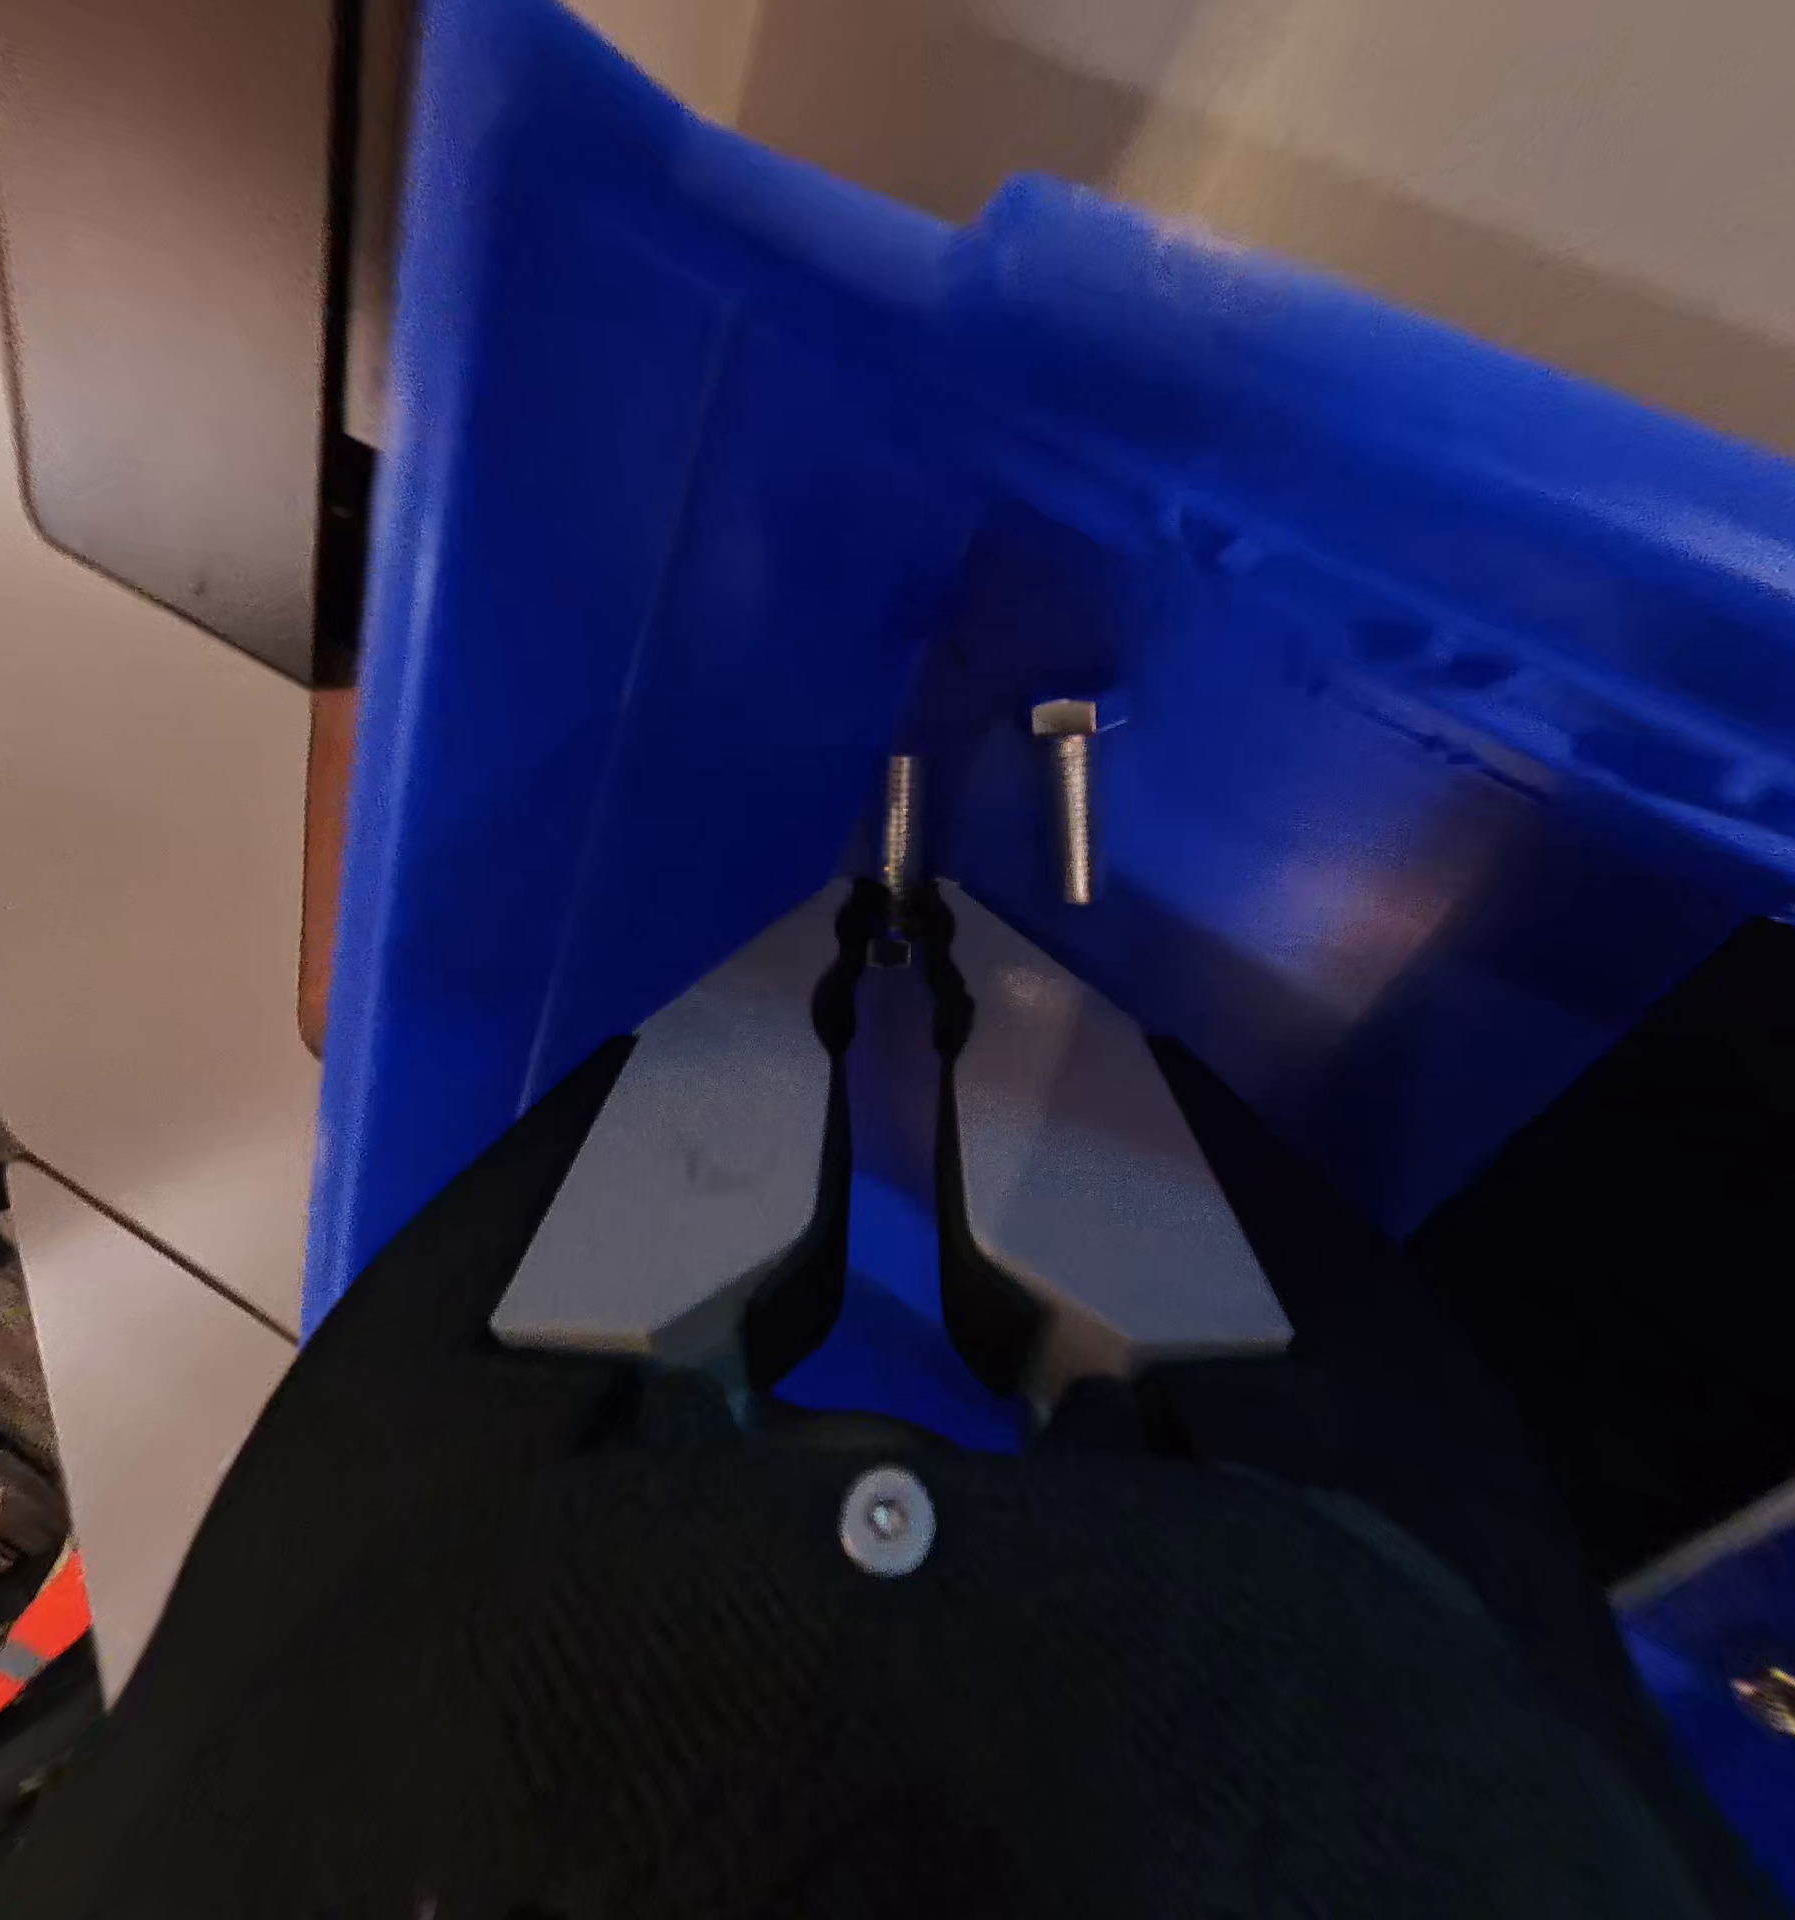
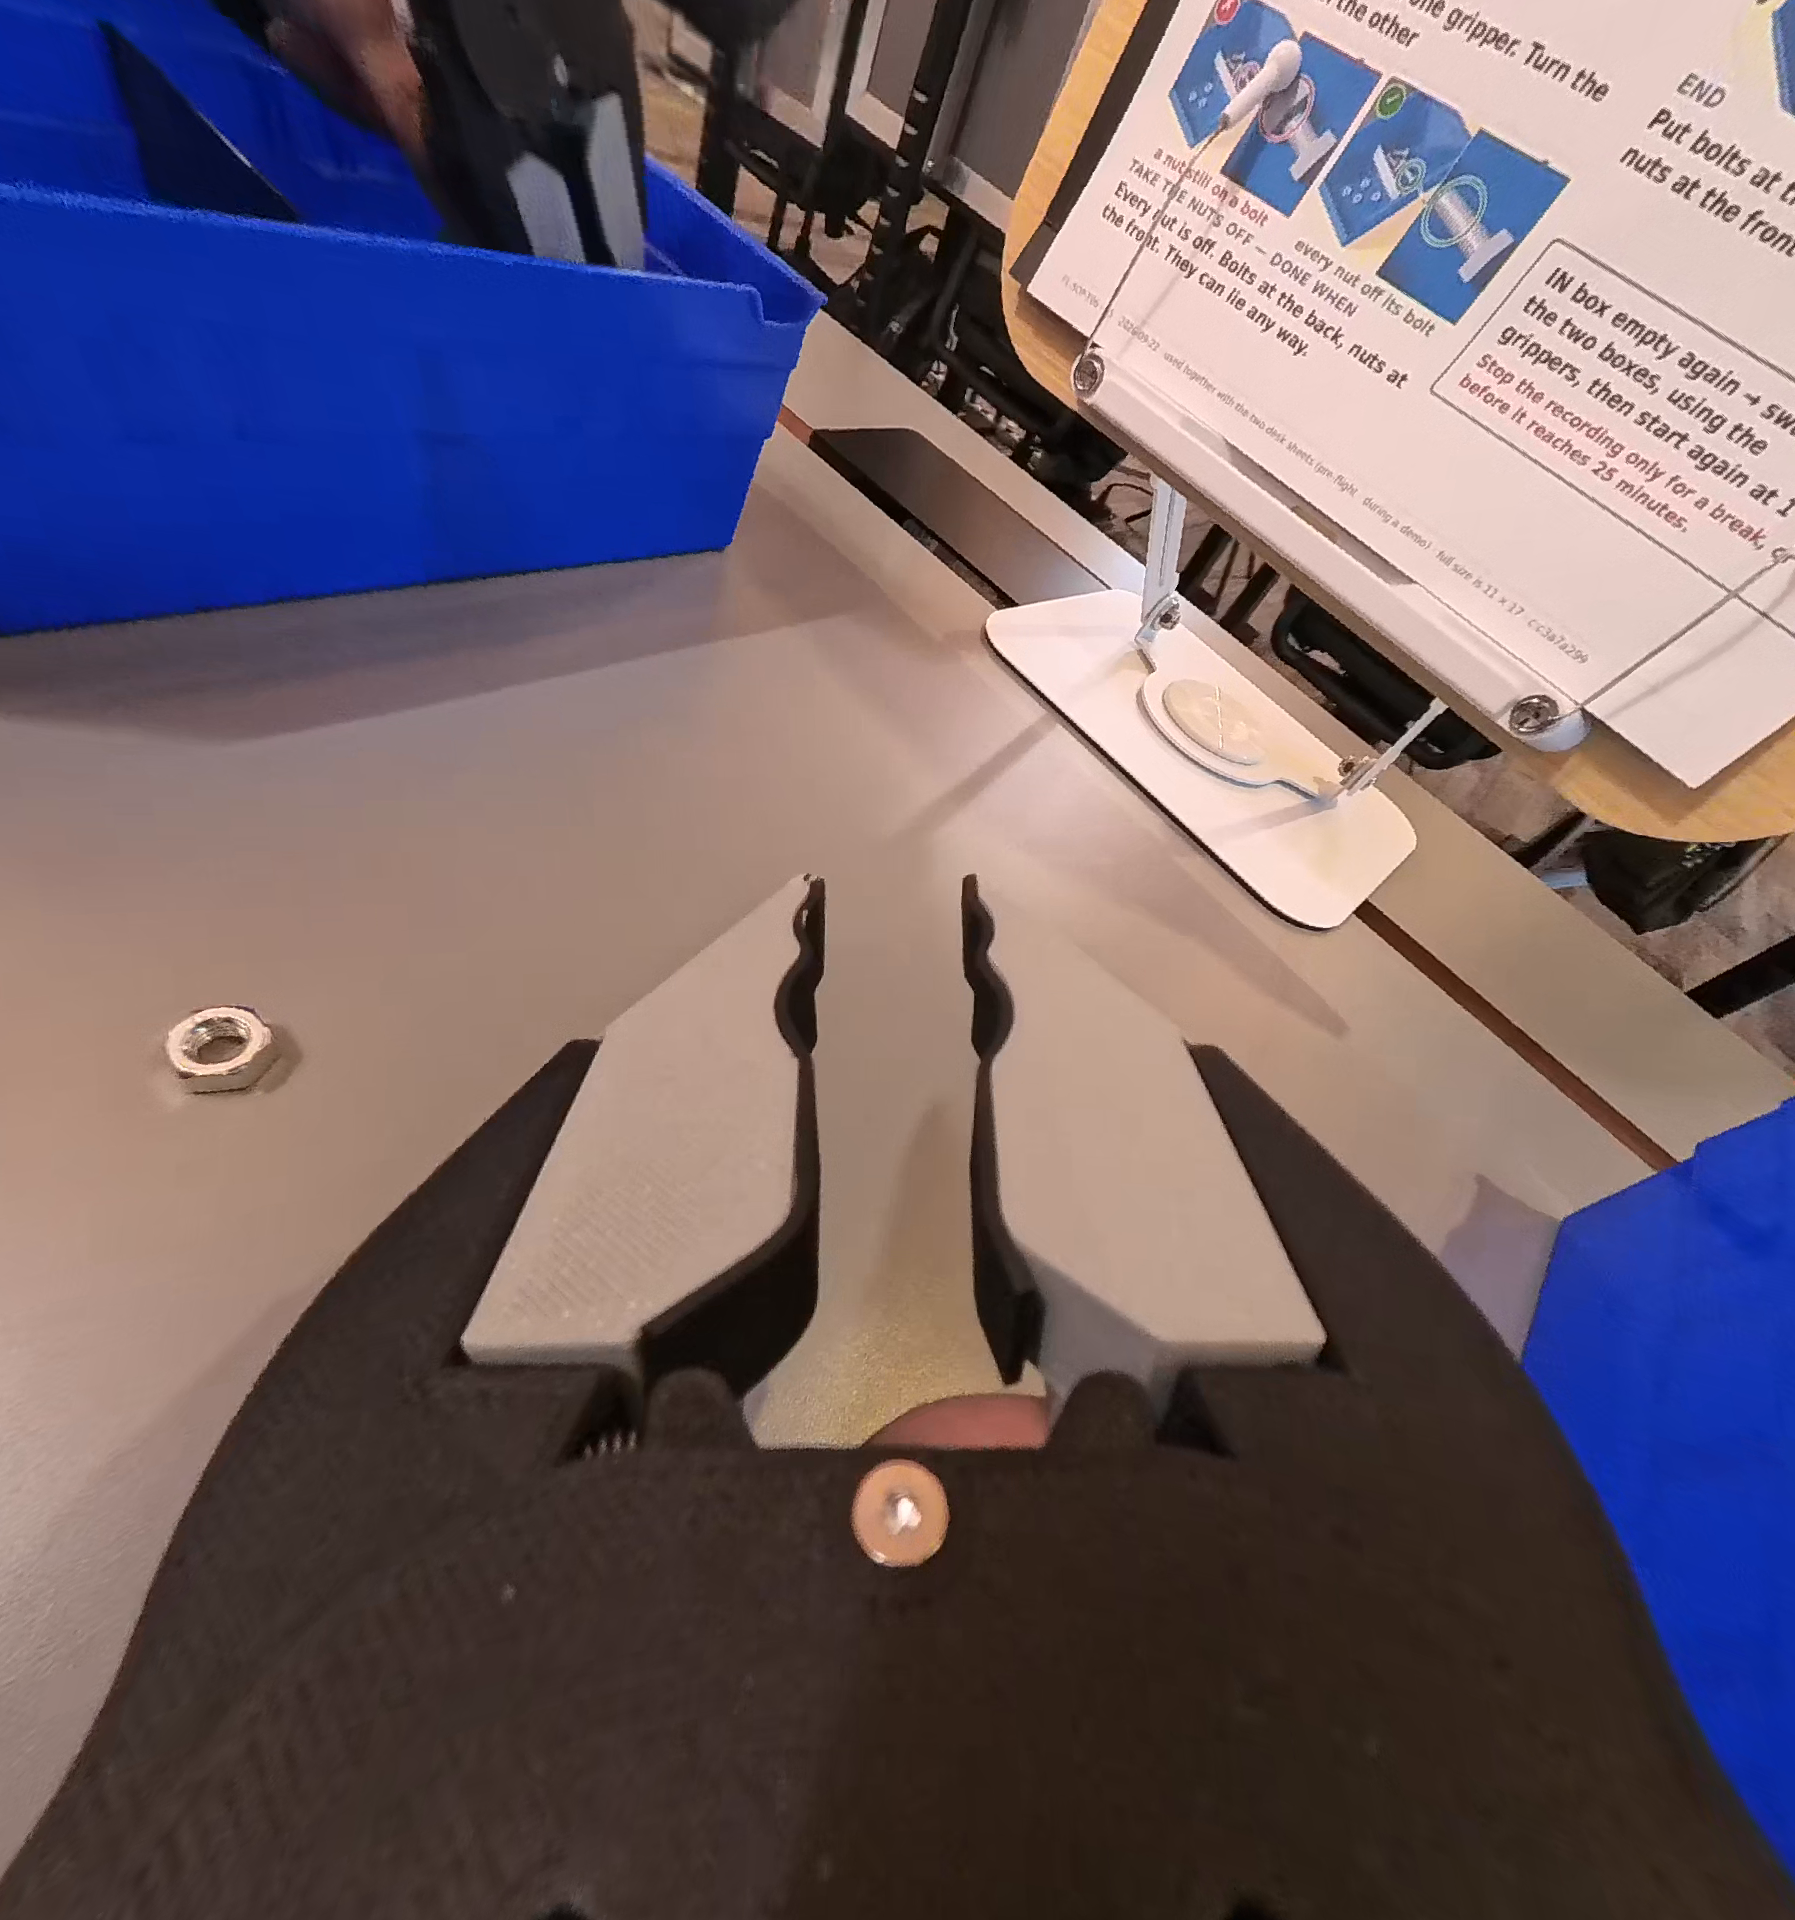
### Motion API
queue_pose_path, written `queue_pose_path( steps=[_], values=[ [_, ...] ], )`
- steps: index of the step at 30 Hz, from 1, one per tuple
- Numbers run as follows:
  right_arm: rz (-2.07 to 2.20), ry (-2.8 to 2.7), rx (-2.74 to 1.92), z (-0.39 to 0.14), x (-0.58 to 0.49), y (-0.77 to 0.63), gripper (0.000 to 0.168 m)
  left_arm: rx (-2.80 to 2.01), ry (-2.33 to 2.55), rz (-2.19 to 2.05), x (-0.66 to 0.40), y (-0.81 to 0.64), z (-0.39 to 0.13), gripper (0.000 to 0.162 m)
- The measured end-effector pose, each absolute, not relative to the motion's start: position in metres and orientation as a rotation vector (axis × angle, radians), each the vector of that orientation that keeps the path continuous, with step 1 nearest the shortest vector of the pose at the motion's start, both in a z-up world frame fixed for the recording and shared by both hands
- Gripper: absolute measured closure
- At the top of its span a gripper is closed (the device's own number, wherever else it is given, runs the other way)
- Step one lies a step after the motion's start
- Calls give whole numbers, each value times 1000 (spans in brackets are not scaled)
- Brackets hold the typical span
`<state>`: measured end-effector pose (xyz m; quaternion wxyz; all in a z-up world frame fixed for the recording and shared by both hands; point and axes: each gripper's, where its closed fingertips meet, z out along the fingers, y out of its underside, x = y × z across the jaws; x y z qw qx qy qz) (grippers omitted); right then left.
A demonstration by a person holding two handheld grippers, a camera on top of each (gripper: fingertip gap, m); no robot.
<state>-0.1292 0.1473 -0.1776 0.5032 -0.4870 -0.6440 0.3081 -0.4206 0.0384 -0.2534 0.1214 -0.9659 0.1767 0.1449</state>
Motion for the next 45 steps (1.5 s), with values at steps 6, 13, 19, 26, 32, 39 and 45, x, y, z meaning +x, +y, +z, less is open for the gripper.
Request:
queue_pose_path(
  steps=[6,13,19,26,32,39,45],
  values=[
    [871,-1517,-1226,-171,-128,146,147,-2492,177,408,-407,43,-173,154],
    [1295,-1505,-1282,-157,-126,122,144,-1931,25,8,-251,61,-58,155],
    [1535,-1388,-1231,-128,-117,119,145,-1719,8,-101,-148,78,-79,155],
    [1767,-1347,-1219,-117,-113,117,146,-1689,42,-5,-126,97,-126,155],
    [1867,-1398,-1265,-126,-118,101,142,-1722,78,-8,-122,102,-151,155],
    [1834,-1451,-1326,-141,-122,97,159,-1733,109,-18,-110,107,-160,155],
    [1725,-1492,-1351,-154,-126,98,162,-1767,112,9,-110,108,-166,155]
  ],
)
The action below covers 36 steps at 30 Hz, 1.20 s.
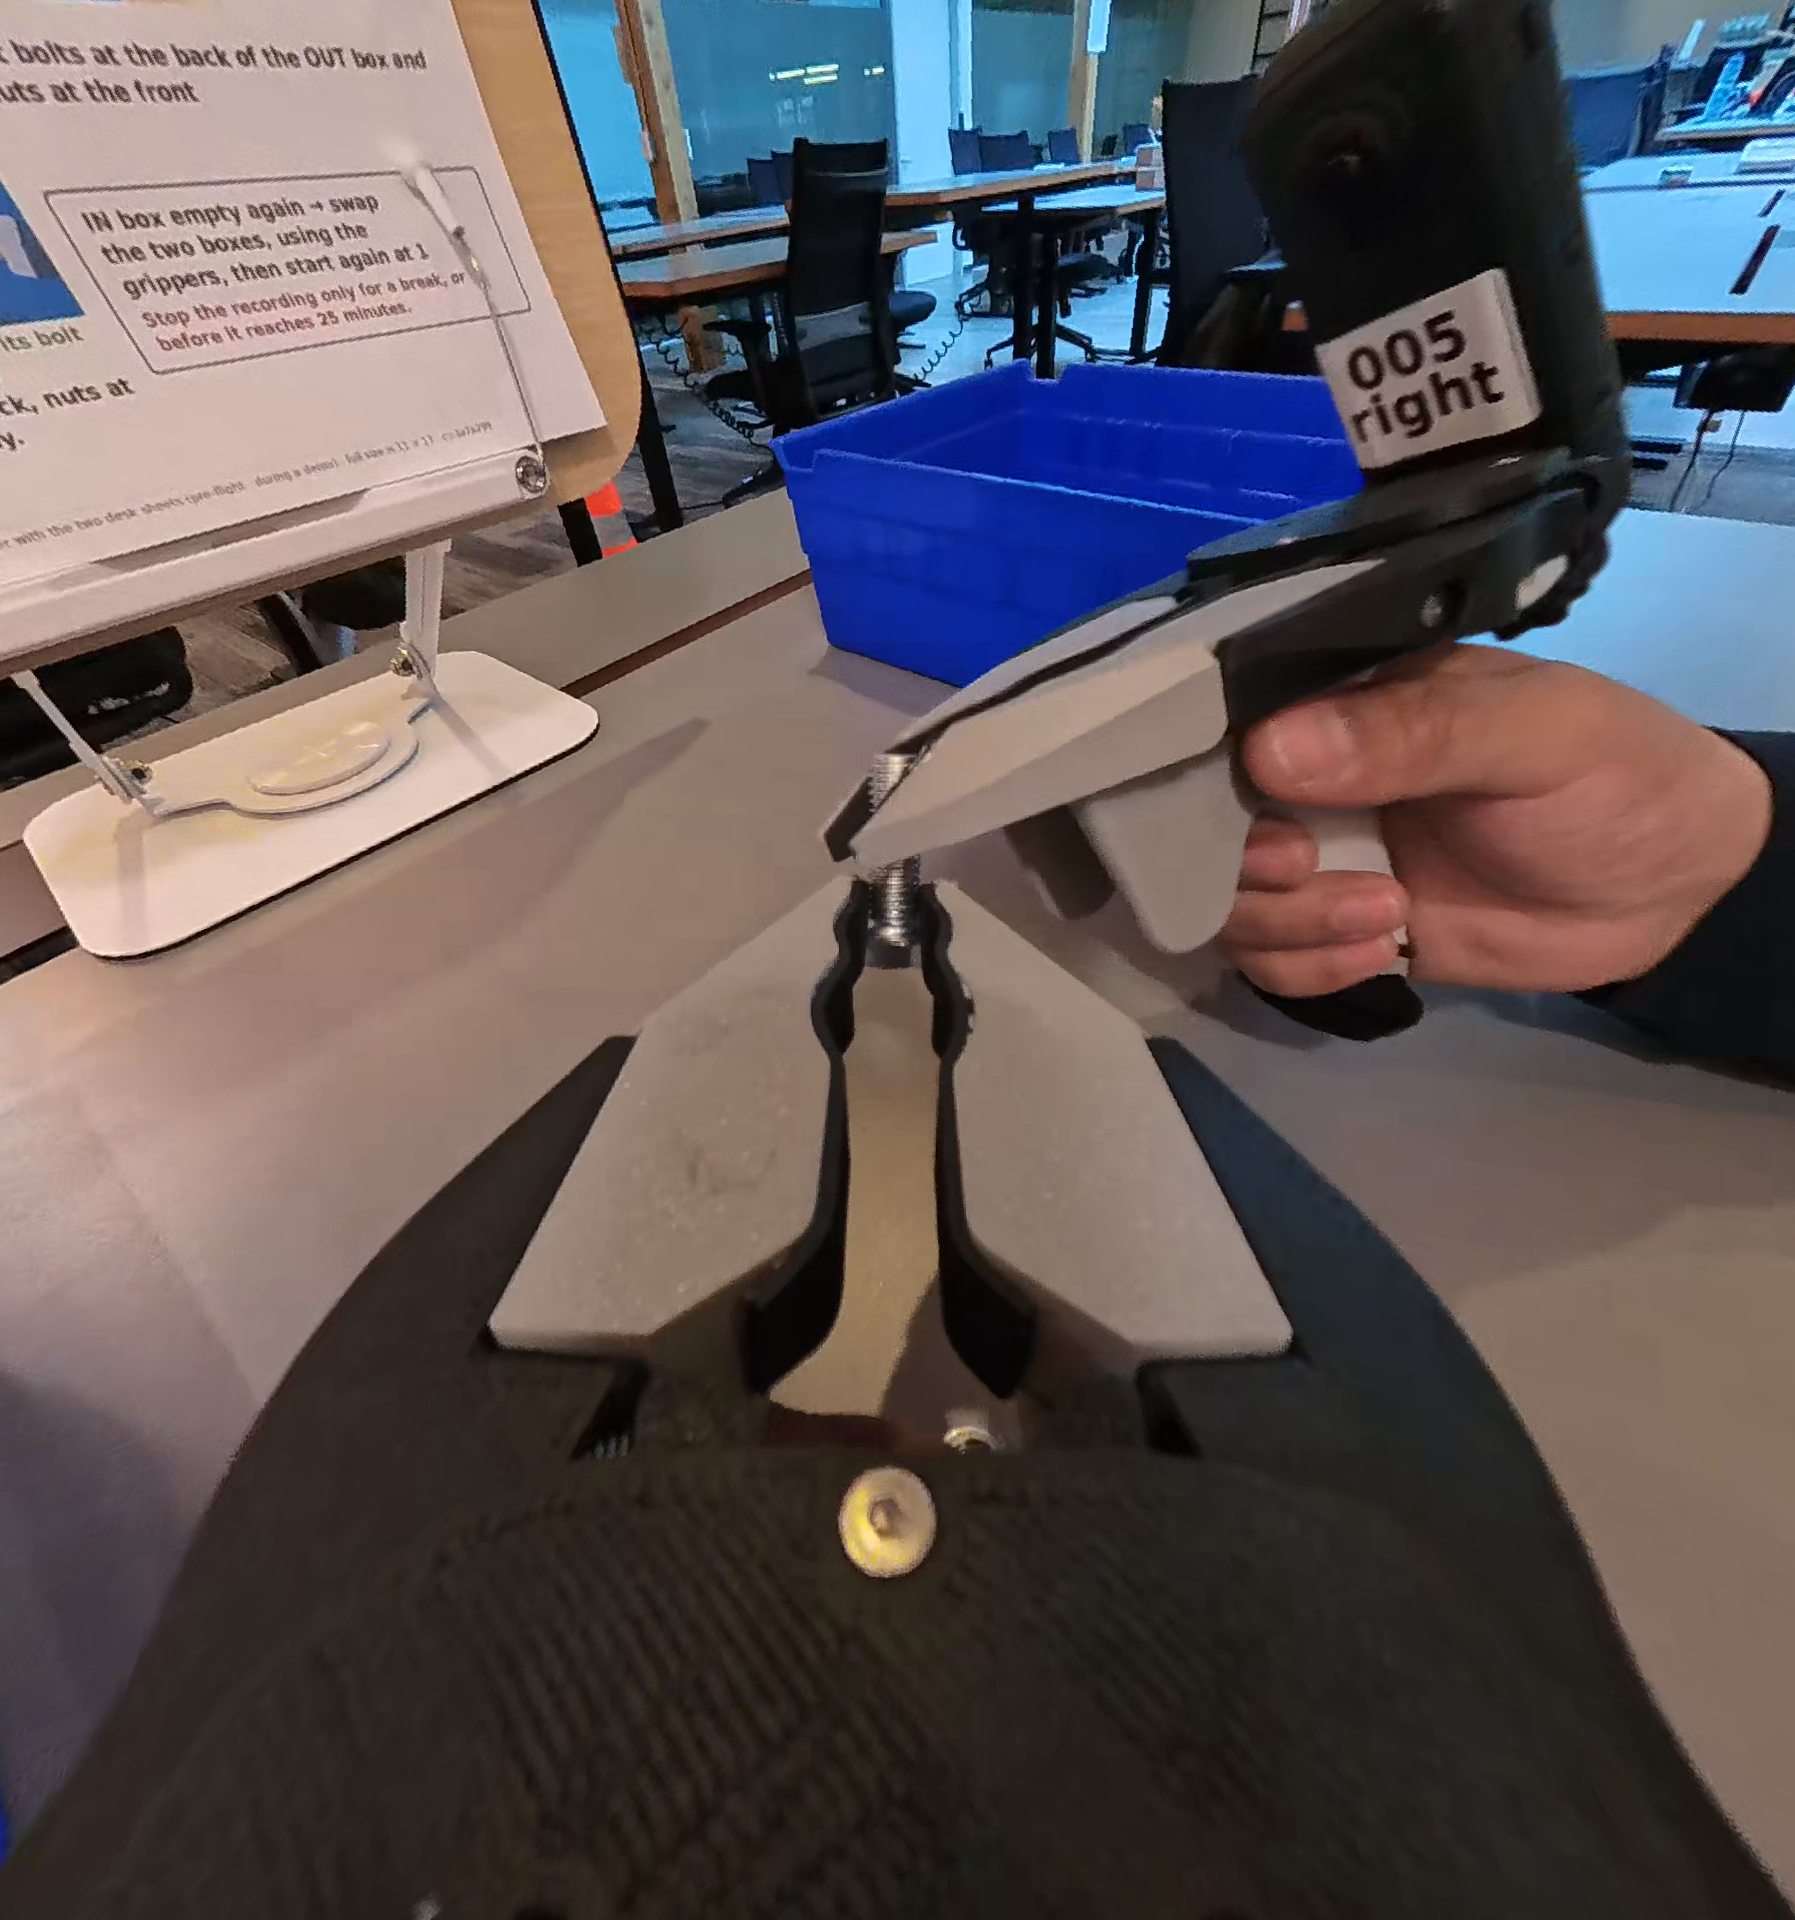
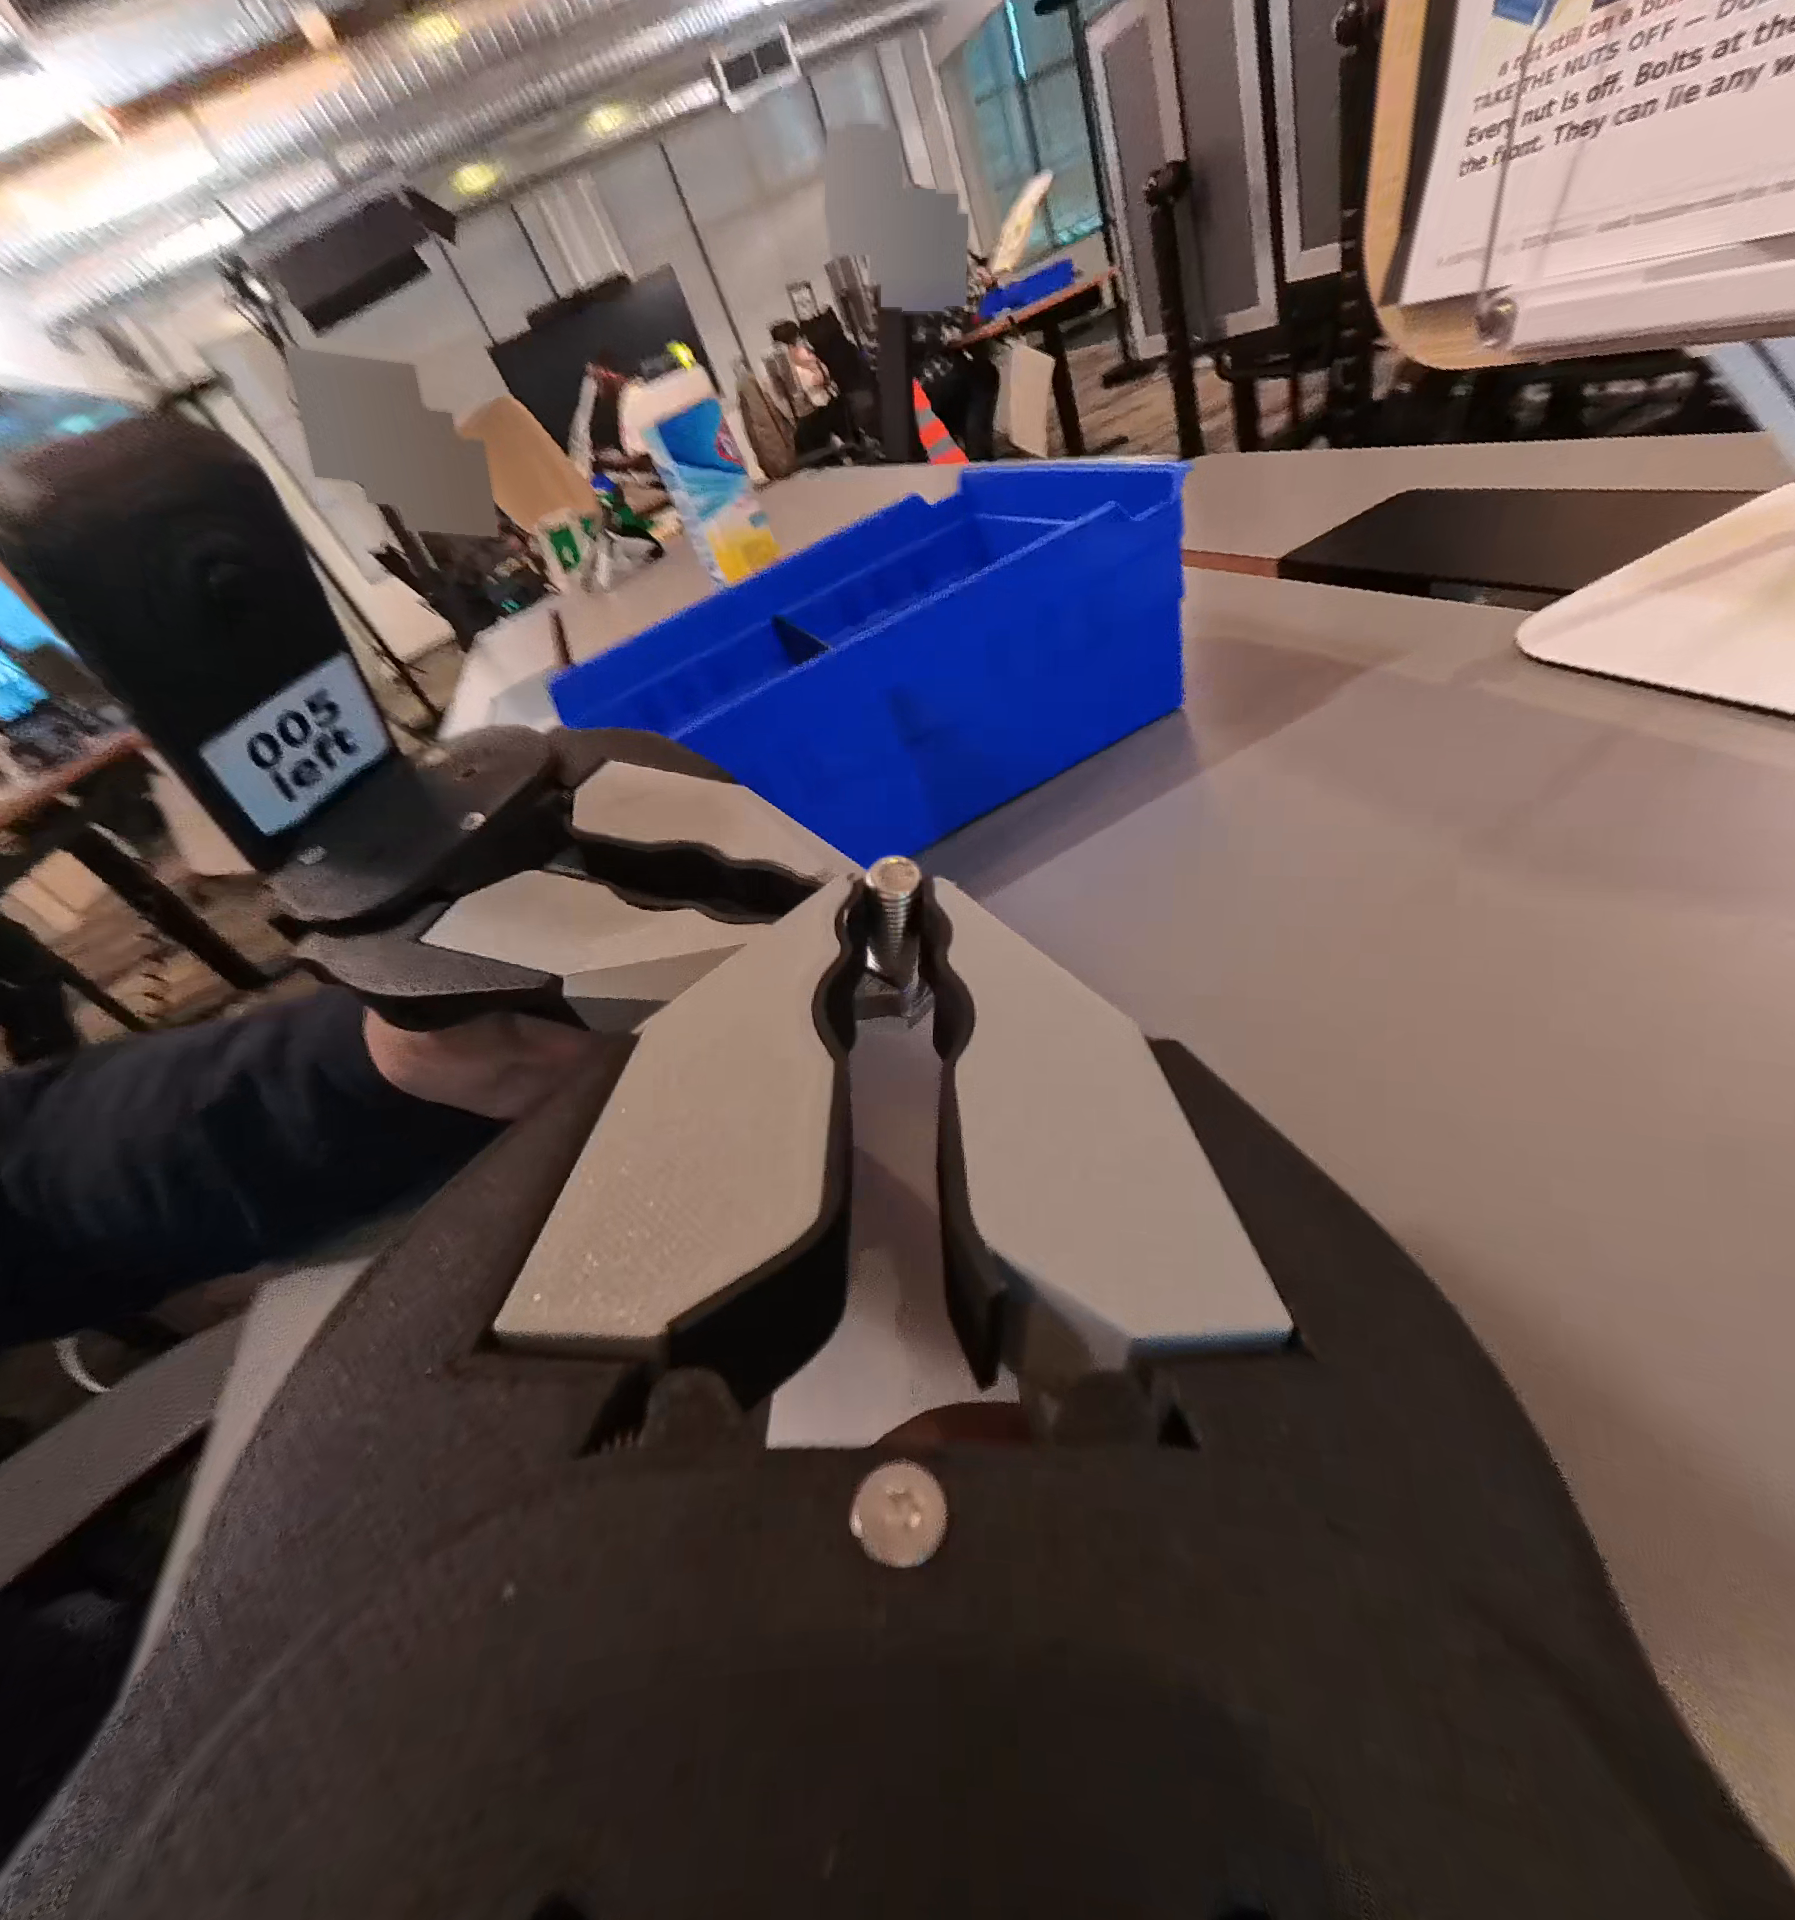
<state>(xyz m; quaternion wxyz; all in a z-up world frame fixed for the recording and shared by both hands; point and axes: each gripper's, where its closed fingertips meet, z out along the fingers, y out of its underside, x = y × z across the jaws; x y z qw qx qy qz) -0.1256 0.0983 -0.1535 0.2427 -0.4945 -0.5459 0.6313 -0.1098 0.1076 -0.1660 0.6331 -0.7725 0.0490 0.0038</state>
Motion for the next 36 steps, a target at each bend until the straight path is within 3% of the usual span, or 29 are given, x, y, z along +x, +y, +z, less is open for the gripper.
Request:
queue_pose_path(
  steps=[6,17,25,33,36],
  values=[
    [1312,-1503,-1409,-171,-128,132,162,-1830,3,-29,-124,107,-177,153],
    [1026,-1764,-1582,-240,-128,143,162,-1905,-60,-1,-138,106,-191,151],
    [1036,-1801,-1498,-235,-128,133,159,-1883,-89,-13,-143,104,-186,150],
    [1268,-1738,-1223,-178,-124,98,153,-1860,-131,4,-151,102,-181,150],
    [1292,-1893,-1113,-183,-116,63,152,-1842,-170,21,-159,100,-178,150]
  ],
)
